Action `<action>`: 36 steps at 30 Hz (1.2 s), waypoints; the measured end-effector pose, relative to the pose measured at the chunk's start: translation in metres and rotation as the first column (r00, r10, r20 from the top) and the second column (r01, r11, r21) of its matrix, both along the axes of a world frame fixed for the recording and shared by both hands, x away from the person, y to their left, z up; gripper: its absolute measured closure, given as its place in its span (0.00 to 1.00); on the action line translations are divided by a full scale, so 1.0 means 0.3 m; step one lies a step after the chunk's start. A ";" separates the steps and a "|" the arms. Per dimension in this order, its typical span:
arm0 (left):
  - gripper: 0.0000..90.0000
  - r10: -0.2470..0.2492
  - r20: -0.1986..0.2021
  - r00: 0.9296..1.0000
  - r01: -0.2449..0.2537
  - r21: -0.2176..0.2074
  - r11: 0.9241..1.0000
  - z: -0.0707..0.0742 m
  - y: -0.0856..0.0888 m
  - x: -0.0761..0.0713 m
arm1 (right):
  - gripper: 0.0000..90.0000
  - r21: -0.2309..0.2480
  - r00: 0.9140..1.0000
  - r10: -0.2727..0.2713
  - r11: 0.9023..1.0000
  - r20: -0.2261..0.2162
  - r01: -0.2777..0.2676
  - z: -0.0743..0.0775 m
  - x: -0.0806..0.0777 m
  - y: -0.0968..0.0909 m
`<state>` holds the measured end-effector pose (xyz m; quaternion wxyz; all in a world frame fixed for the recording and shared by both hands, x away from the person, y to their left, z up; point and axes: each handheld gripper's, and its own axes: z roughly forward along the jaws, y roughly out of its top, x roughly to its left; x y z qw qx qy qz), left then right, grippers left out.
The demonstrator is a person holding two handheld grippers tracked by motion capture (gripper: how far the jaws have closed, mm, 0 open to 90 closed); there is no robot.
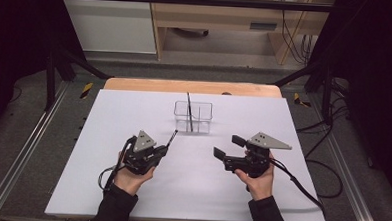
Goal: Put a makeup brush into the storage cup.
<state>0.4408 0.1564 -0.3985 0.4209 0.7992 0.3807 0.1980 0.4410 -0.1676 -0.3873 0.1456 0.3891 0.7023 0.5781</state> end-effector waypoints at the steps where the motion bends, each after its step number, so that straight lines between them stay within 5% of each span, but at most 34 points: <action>1: 0.93 0.000 0.002 1.000 0.000 -0.004 1.000 0.001 -0.003 -0.001 | 0.17 0.004 1.000 0.002 1.000 -0.001 -0.002 0.003 0.003 0.005; 13: 0.92 0.018 0.020 1.000 -0.016 -0.085 0.996 -0.003 -0.026 -0.024 | 0.19 0.039 1.000 0.019 0.999 -0.002 -0.019 0.022 0.032 0.075; 36: 0.92 0.048 0.049 0.998 -0.040 -0.153 0.988 -0.033 -0.044 -0.049 | 0.22 0.096 0.999 0.020 0.995 -0.043 -0.016 -0.005 0.055 0.152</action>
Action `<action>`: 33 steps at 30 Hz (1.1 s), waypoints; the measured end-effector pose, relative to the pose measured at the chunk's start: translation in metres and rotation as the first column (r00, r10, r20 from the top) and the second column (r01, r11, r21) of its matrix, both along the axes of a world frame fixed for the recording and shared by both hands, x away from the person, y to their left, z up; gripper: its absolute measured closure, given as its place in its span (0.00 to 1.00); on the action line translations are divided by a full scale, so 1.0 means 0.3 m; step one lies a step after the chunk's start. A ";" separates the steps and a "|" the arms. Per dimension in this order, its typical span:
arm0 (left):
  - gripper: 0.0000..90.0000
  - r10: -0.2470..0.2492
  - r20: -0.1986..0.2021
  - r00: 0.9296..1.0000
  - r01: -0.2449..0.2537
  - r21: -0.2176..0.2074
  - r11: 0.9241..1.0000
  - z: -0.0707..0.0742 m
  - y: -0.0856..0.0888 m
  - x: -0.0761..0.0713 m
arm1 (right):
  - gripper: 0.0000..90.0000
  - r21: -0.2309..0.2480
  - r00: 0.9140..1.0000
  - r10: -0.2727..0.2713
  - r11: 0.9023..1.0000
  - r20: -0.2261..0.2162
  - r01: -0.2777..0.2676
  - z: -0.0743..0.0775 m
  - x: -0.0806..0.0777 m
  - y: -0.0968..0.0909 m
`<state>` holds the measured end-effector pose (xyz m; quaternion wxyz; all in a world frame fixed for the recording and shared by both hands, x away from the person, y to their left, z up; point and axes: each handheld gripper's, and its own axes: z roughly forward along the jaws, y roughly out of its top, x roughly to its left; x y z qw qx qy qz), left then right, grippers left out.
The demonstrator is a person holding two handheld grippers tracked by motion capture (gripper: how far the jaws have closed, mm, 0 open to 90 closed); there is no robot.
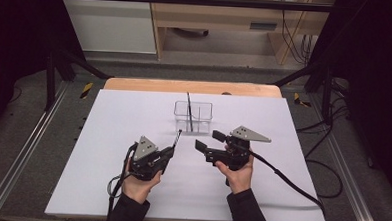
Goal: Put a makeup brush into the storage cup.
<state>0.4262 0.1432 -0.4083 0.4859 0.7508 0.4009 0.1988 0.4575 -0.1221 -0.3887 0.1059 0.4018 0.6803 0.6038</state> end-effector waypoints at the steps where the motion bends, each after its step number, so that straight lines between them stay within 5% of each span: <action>1: 0.92 0.002 0.002 1.000 -0.002 0.000 1.000 0.000 -0.001 0.000 | 0.22 0.003 1.000 0.002 1.000 -0.001 -0.002 -0.001 0.001 0.004; 33: 0.92 -0.021 0.019 1.000 0.022 -0.026 0.999 0.016 -0.105 0.006 | 0.31 0.087 0.998 0.007 0.996 -0.061 -0.002 -0.031 0.021 0.057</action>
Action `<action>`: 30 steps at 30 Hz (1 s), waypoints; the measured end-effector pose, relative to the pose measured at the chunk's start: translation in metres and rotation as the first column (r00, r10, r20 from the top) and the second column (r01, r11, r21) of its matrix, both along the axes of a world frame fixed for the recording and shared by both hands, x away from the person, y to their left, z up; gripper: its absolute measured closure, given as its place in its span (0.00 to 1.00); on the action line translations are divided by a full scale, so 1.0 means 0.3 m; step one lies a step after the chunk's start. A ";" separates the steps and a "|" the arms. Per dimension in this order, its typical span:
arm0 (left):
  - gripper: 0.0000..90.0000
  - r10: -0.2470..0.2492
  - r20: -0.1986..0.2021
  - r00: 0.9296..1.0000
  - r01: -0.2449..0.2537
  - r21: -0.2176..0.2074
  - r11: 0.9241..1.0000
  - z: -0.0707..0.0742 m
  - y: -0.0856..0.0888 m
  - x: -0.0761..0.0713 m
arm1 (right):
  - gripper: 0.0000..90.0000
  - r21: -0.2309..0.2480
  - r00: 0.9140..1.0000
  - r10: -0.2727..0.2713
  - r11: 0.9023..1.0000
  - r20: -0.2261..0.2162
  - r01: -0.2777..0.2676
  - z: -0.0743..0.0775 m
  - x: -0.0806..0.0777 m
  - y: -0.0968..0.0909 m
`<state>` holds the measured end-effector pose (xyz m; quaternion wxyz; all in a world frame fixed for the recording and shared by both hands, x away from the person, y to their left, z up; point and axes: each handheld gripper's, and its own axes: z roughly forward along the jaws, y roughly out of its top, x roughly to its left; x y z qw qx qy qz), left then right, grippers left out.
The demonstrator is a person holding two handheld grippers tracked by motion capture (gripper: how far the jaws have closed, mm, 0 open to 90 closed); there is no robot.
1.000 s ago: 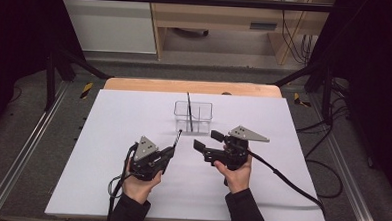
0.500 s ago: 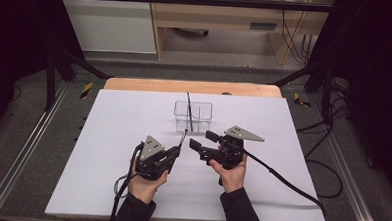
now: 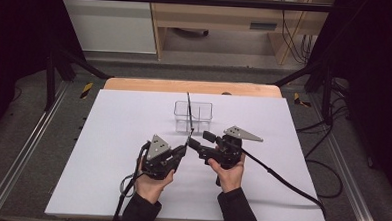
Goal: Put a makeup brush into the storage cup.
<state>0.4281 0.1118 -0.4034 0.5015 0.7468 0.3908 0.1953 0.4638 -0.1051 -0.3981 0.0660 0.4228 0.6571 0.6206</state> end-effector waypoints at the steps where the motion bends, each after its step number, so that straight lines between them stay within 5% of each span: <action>1: 0.92 -0.001 0.000 1.000 0.001 0.000 1.000 0.001 -0.003 0.000 | 0.31 0.002 1.000 0.000 1.000 -0.001 0.000 0.000 0.000 0.001; 11: 0.93 -0.019 0.011 1.000 0.019 -0.006 1.000 0.010 -0.034 -0.005 | 0.33 0.011 1.000 0.006 1.000 -0.020 -0.006 -0.009 0.003 0.008; 30: 0.93 -0.023 0.019 1.000 0.023 -0.017 1.000 0.011 -0.058 -0.015 | 0.57 0.044 0.999 0.019 0.999 -0.037 -0.017 -0.015 0.003 0.014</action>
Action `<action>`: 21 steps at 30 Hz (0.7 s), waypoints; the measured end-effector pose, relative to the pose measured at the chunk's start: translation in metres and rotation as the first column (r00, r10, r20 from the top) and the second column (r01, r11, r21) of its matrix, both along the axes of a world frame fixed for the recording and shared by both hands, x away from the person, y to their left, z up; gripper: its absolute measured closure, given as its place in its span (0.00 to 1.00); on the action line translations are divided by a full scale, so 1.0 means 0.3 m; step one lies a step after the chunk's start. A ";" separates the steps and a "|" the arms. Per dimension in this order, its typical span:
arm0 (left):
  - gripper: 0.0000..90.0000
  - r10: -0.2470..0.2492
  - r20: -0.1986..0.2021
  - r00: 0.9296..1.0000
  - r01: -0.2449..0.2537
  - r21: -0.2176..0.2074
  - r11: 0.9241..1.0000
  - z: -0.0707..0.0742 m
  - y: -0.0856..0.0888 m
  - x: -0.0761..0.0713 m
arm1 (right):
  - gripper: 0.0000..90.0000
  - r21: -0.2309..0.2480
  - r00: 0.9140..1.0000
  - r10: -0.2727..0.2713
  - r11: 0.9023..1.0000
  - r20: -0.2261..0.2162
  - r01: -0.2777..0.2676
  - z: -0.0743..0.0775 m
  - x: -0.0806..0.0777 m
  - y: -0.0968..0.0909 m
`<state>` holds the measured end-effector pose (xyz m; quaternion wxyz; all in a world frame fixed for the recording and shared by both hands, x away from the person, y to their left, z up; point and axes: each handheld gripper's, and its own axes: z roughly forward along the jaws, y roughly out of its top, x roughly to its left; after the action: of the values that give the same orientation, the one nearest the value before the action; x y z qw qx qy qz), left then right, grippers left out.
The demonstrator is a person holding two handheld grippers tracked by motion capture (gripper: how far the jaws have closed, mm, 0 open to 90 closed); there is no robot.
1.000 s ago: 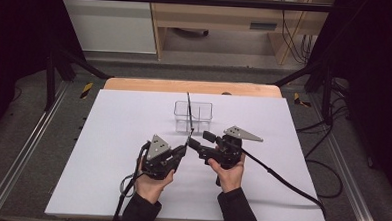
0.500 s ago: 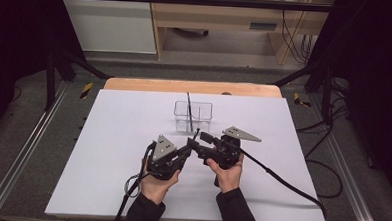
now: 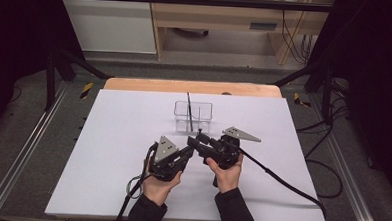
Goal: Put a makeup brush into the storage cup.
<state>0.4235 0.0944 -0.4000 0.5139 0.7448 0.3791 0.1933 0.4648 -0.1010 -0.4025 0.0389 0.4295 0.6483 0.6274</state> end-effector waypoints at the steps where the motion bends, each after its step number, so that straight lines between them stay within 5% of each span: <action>1: 0.92 0.000 0.000 1.000 0.000 -0.001 1.000 0.000 0.000 0.000 | 0.59 0.002 1.000 0.000 1.000 -0.001 0.000 0.000 0.000 0.000; 21: 0.92 0.008 0.011 1.000 -0.008 -0.013 1.000 0.008 0.005 -0.006 | 0.79 0.043 0.999 0.001 0.999 -0.040 0.001 -0.003 0.004 0.004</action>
<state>0.4217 0.0959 -0.3975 0.5199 0.7389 0.3805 0.1972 0.4660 -0.0997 -0.4036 0.0167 0.4428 0.6354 0.6324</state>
